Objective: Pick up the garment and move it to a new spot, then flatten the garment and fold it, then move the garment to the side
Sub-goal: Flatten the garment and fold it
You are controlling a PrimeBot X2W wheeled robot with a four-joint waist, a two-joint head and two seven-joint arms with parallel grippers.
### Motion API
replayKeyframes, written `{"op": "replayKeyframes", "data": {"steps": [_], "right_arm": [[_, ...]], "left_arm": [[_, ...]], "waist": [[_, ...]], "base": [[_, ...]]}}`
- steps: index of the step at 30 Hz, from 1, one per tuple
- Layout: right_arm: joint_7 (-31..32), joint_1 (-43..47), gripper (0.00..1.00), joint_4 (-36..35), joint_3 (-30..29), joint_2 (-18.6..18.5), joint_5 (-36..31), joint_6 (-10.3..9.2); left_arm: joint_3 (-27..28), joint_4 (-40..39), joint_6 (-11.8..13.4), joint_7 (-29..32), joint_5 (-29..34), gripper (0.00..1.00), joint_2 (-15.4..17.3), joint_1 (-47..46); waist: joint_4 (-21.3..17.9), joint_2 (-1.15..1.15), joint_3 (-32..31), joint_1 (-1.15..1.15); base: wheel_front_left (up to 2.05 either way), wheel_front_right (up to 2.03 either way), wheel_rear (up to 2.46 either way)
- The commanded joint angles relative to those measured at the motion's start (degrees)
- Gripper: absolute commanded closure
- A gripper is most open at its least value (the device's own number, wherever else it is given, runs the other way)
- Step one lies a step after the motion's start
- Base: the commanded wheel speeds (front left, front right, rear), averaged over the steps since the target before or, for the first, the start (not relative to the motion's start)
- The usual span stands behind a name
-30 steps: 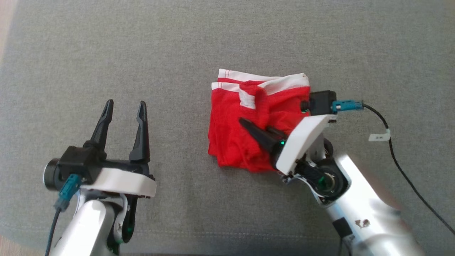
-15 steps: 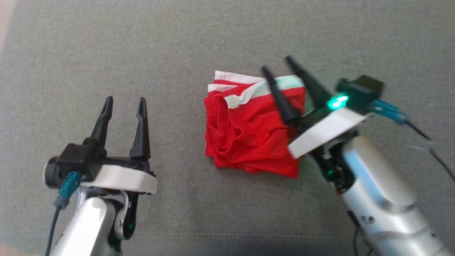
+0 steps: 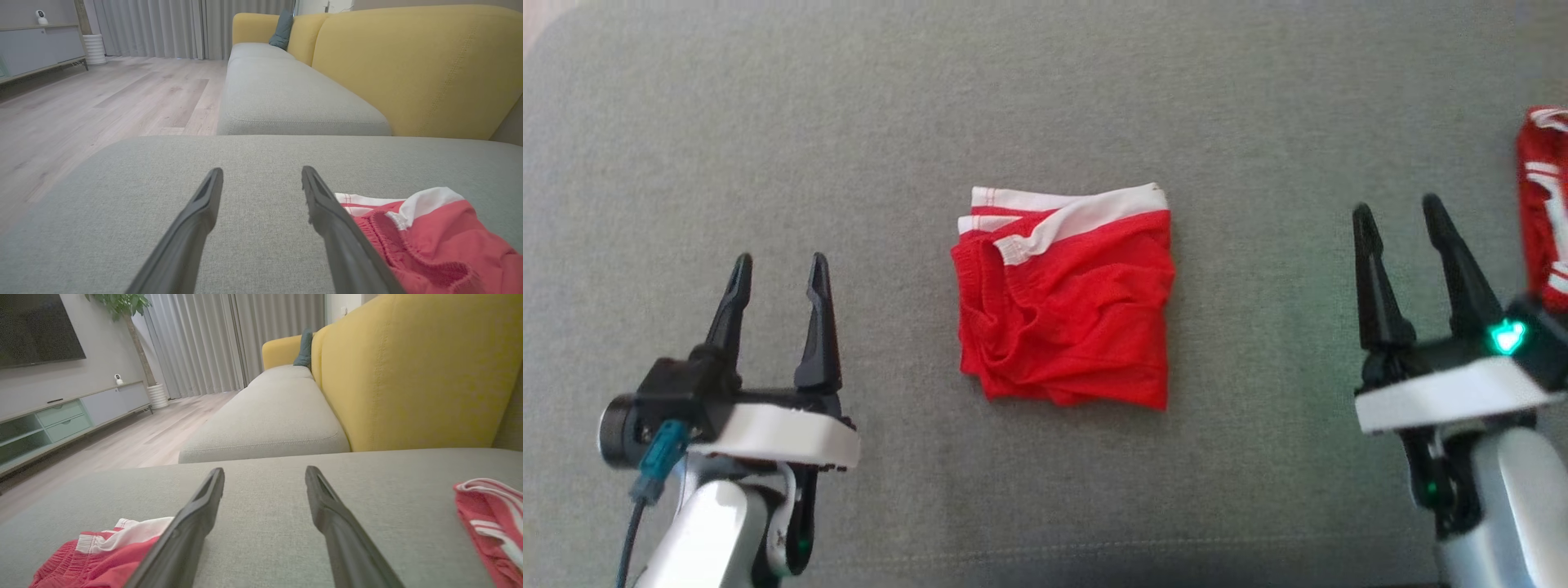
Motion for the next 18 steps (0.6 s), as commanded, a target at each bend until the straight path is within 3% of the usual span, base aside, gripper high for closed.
{"op": "replayKeyframes", "data": {"steps": [1,18], "right_arm": [[0.4,0.7,0.00,-3.1,0.6,0.4,-0.8,-0.04],[7.4,11.5,0.00,-11.7,-2.5,3.5,-4.3,-0.04]], "left_arm": [[2.4,-1.7,0.4,-0.2,-0.1,0.00,1.7,-1.0],[1.1,-1.3,1.5,1.4,-1.1,0.00,2.3,5.6]], "waist": [[-0.8,0.00,-1.2,0.00],[-1.7,0.00,-9.7,0.00]], "base": [[0.00,0.00,0.00],[0.00,0.00,0.00]]}}
